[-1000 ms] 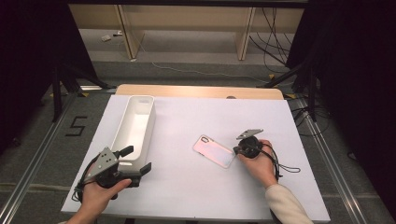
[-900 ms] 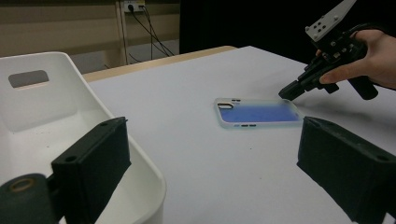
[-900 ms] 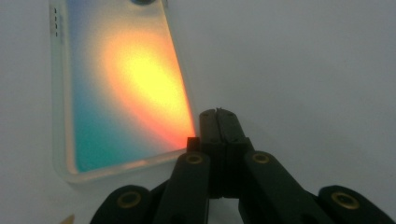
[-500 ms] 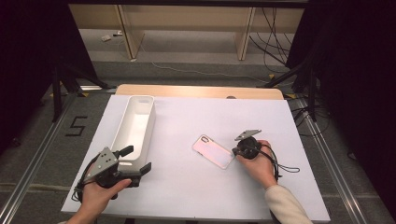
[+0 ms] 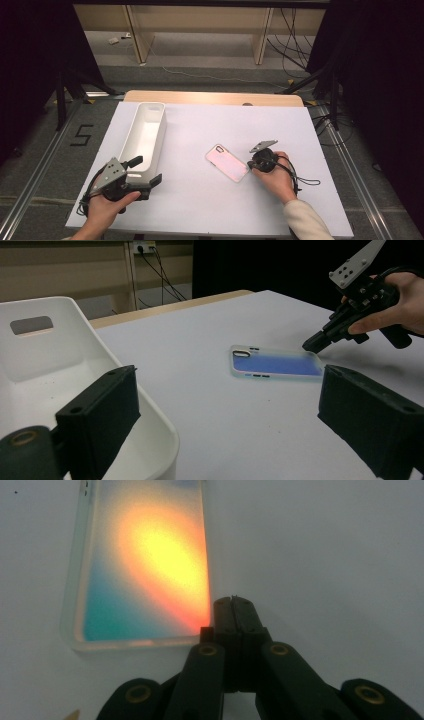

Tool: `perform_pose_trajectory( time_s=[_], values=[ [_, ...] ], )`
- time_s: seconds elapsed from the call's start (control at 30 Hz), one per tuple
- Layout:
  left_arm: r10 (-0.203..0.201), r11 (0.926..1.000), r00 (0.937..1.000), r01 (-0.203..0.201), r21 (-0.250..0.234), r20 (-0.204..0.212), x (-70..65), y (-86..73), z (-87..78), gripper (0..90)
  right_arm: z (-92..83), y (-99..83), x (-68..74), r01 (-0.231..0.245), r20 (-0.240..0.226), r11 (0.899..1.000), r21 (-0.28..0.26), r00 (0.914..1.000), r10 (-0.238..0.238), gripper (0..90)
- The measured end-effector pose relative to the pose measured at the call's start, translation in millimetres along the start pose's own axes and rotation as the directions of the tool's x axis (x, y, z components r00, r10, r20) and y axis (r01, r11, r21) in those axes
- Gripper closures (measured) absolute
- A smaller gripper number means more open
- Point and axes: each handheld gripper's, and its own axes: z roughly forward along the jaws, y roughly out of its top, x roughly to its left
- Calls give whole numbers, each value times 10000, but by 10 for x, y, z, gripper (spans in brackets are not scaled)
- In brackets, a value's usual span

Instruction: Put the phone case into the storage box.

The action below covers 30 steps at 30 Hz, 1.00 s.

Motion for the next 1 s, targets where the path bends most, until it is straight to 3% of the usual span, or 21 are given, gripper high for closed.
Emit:
perform_pose_trajectory(
  time_s=[0.13, 0.23, 0.3, 0.37, 0.43, 0.47, 0.53, 0.57, 0.87, 0.93, 1.0],
  values=[
    [2, 10000, 10000, -2, -11, 0, -4, 1, 0, 87, -25, 17, 40, -162, -132, 9994, 308, 9998, 166, 900],
    [8, 10000, 10000, -8, 0, 9, -2, 0, 1, 88, -15, 15, 29, 289, -269, 9995, 163, 9992, -284, 900],
    [-8, 10000, 10000, 8, -9, 20, -2, 0, 1, 88, -23, 16, 48, 252, -253, 9994, 246, 9994, -246, 900],
    [-10, 10000, 10000, 10, 10, 23, 1, 0, 2, 89, 3, 17, 57, 479, -205, 9989, -2, 9986, -479, 900],
    [-47, 10000, 10000, 47, -14, 52, 5, -2, 4, 90, -41, 29, 97, 93, -307, 9985, 531, 9995, -77, 900],
    [-46, 10000, 10000, 46, -10, 52, 6, 0, 1, 90, -24, 27, 90, 339, -204, 9989, 316, 9992, -333, 900],
    [-37, 10000, 9999, 38, -78, 103, 7, 1, 3, 90, -39, 31, 113, 189, -278, 9986, 498, 9995, -176, 900],
    [-38, 10000, 10000, 39, -74, 88, 5, 2, 4, 90, -31, 30, 113, 381, -259, 9985, 398, 9990, -371, 900],
    [-56, 9999, 10000, 56, -92, 43, 18, 2, -1, 91, -31, 32, 138, 461, -370, 9981, 420, 9983, -445, 900],
    [-26, 10000, 10000, 26, -23, 16, 10, 6, -7, 92, -40, 37, 168, 262, -364, 9982, 531, 9990, -243, 900],
    [-8, 10000, 10000, 8, -40, 19, 9, 6, -8, 91, -33, 37, 170, 506, -440, 9978, 434, 9978, -487, 900]
  ],
)
